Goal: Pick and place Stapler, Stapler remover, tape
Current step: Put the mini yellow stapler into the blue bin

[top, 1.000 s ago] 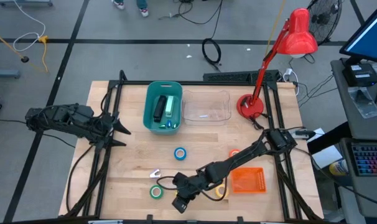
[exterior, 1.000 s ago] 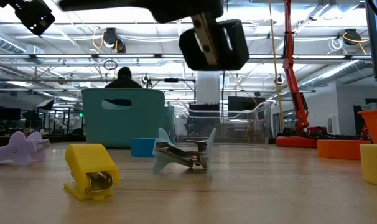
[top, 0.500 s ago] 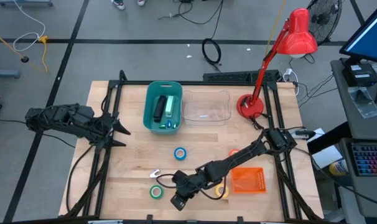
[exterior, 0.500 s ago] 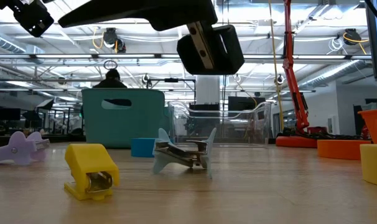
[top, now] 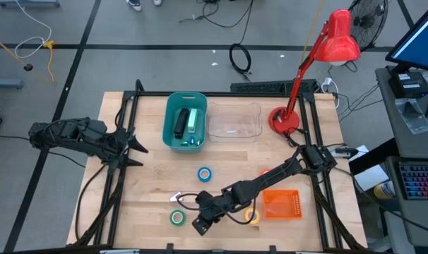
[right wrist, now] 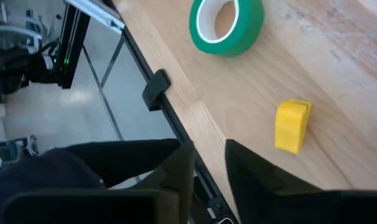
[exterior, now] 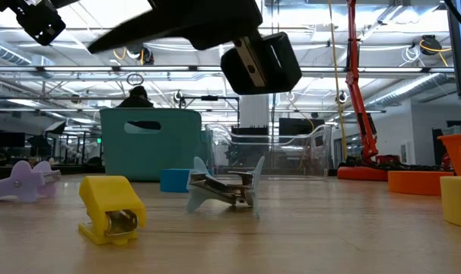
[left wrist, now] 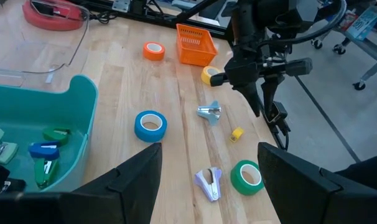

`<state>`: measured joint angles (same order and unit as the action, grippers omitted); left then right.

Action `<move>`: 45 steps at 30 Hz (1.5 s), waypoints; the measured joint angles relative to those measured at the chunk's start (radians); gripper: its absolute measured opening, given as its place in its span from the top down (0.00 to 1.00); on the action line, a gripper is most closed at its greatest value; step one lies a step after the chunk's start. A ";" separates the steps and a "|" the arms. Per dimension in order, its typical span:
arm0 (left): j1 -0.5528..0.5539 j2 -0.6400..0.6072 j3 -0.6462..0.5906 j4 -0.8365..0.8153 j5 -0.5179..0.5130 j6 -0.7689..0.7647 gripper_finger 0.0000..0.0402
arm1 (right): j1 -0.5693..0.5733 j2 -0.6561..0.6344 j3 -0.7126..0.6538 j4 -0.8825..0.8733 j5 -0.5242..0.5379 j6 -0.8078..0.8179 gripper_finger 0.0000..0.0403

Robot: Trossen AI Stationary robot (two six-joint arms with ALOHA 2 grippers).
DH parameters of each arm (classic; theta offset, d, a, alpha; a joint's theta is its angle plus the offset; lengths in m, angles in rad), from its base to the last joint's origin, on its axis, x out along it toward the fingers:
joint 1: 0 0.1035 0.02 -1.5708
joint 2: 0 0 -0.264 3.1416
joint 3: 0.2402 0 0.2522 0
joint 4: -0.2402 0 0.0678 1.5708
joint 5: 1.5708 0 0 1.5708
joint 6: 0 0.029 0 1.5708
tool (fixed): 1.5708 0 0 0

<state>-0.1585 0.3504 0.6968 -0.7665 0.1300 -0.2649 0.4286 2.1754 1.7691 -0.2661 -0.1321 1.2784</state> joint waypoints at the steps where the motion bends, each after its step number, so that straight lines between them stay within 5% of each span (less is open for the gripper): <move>1: 0.000 0.000 0.000 0.000 0.000 -0.001 0.34 | 0.000 0.000 0.000 0.000 0.000 0.012 0.76; 11: 0.000 0.000 0.000 0.000 0.000 -0.005 0.34 | 0.000 0.000 0.000 -0.001 0.025 -0.068 0.55; 18: 0.000 0.000 0.000 0.001 0.000 -0.005 0.34 | 0.000 0.003 0.000 0.001 0.049 -0.056 0.56; 28: 0.000 0.002 0.000 0.012 -0.001 0.000 0.34 | 0.001 0.070 -0.001 0.002 -0.117 -0.040 0.56; 45: 0.000 0.003 0.000 0.012 -0.001 -0.004 0.34 | -0.016 0.069 0.001 -0.046 -0.047 -0.039 0.56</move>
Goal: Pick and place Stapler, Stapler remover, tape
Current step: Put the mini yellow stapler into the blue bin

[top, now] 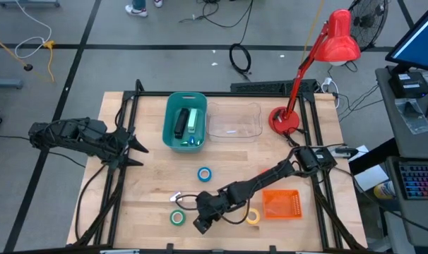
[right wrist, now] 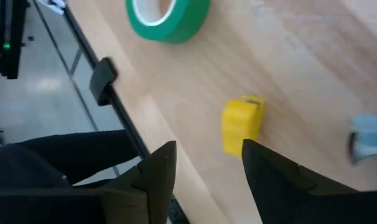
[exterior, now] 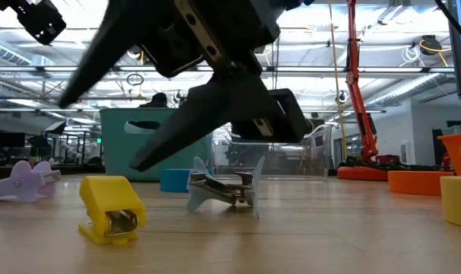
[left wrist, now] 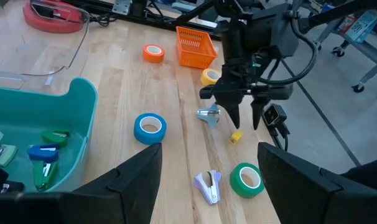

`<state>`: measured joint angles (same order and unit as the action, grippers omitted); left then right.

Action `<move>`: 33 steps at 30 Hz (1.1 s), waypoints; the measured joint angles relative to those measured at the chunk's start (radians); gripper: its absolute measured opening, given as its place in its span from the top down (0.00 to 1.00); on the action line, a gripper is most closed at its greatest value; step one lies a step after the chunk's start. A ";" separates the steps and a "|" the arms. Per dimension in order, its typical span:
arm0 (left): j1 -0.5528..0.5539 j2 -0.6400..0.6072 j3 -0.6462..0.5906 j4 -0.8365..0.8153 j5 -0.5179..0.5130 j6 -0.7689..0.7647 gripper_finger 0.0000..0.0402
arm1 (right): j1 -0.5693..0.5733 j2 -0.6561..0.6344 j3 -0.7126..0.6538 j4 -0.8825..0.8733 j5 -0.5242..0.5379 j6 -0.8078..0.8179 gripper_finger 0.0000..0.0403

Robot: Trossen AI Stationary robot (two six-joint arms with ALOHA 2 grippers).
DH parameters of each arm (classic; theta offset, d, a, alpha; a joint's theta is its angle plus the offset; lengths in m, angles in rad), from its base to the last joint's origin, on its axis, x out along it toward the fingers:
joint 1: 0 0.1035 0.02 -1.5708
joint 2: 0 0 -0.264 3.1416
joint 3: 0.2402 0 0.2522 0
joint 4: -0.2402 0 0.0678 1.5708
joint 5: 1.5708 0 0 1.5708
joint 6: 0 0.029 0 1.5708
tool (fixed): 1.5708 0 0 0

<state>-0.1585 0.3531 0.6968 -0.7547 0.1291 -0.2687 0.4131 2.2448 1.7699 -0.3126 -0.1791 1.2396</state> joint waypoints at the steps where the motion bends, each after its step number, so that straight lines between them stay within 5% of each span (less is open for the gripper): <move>1: 0.000 0.000 0.000 0.000 0.000 0.000 0.34 | -0.001 0.000 0.000 -0.008 0.000 -0.001 0.56; 33: 0.000 0.000 0.000 0.000 -0.026 0.004 0.34 | -0.013 0.006 0.000 -0.003 0.044 -0.083 0.56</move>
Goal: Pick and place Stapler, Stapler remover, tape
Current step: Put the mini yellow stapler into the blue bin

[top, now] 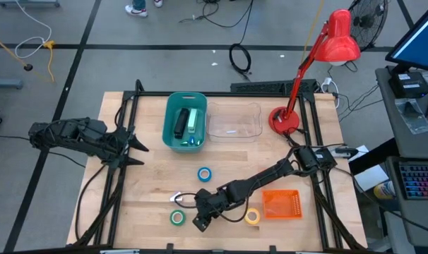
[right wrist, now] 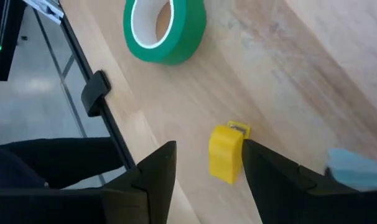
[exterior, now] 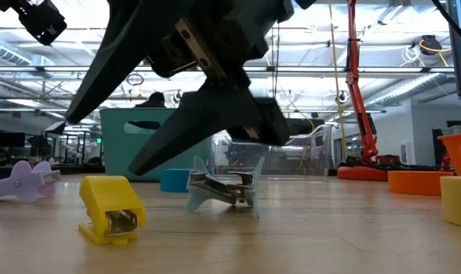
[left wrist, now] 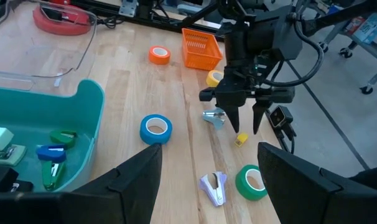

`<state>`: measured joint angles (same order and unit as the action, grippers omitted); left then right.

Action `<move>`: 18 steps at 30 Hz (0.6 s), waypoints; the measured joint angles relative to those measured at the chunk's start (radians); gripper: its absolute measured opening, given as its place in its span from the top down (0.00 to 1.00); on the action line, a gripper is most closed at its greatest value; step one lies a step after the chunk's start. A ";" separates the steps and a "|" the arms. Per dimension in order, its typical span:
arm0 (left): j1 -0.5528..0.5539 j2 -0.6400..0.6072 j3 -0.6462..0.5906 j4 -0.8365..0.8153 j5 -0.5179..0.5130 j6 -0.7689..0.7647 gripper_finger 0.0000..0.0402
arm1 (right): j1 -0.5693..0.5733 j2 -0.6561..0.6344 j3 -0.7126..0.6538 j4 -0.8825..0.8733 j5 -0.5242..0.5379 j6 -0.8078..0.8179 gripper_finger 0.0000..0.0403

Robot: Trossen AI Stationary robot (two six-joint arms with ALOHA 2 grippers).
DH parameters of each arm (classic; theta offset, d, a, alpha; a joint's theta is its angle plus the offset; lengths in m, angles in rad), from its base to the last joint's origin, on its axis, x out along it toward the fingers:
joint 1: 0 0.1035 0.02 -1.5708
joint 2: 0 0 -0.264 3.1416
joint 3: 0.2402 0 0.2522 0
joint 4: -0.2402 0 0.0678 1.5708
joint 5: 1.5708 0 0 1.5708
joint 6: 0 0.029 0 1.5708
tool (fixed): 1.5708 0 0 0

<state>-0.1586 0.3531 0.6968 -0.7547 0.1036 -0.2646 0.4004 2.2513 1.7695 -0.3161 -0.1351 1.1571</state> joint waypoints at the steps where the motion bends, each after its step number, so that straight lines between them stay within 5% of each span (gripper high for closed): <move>1: 0.000 0.000 0.000 0.000 0.000 0.000 0.34 | 0.000 0.008 0.000 0.008 -0.001 0.001 0.56; 18: 0.000 0.000 0.000 0.002 -0.001 0.008 0.34 | 0.001 0.035 -0.001 -0.010 -0.003 0.008 0.56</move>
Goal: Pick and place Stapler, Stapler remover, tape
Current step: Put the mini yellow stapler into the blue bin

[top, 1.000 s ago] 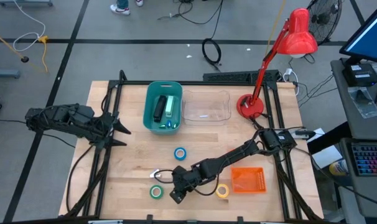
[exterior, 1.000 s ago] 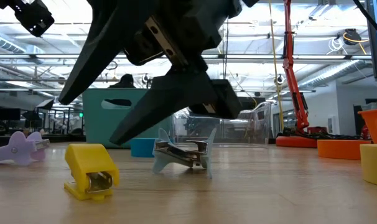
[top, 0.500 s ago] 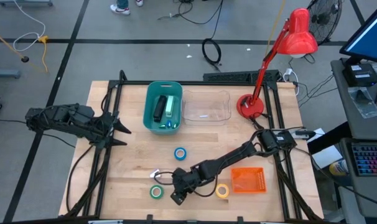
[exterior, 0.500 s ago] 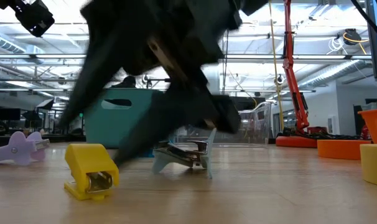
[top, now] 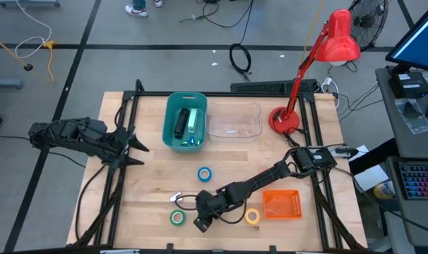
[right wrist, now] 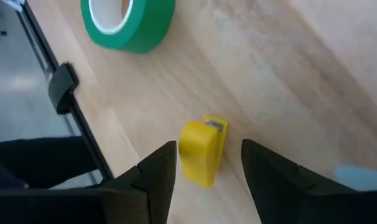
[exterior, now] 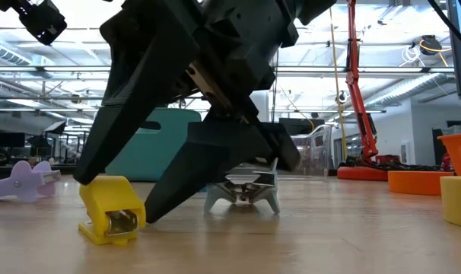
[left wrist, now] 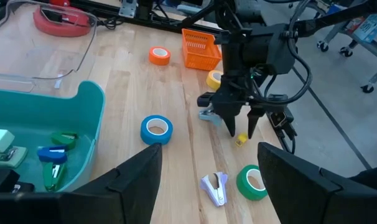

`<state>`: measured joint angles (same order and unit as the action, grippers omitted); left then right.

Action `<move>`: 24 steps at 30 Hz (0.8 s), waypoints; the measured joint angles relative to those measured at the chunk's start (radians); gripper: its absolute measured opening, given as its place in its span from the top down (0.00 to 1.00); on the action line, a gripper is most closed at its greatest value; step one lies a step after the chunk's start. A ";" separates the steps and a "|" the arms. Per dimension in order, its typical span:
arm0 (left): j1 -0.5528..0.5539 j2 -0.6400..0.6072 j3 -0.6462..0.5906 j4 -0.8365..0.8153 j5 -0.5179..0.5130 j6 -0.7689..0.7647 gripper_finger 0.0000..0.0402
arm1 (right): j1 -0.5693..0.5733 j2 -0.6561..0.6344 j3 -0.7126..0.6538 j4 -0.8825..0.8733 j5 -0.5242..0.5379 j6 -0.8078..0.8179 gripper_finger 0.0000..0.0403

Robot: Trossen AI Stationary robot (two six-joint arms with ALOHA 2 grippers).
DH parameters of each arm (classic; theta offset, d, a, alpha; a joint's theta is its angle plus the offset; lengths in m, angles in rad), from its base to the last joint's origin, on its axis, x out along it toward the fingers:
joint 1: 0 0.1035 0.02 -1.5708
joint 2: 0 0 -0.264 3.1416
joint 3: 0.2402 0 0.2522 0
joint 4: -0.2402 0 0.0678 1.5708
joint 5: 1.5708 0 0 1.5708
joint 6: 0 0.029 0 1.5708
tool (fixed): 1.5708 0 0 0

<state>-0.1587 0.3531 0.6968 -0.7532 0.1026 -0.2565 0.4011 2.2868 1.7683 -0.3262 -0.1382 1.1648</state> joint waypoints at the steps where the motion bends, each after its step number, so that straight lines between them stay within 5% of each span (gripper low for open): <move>1: 0.000 0.000 0.000 0.000 0.000 0.000 0.34 | 0.000 0.000 0.000 0.000 0.008 0.000 0.56; 24: 0.000 0.000 0.000 0.003 -0.027 0.015 0.34 | -0.002 -0.002 0.003 -0.095 0.036 0.027 0.61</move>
<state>-0.1586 0.3531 0.6968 -0.7506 0.0754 -0.2417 0.3992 2.2845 1.7710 -0.4217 -0.1020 1.1923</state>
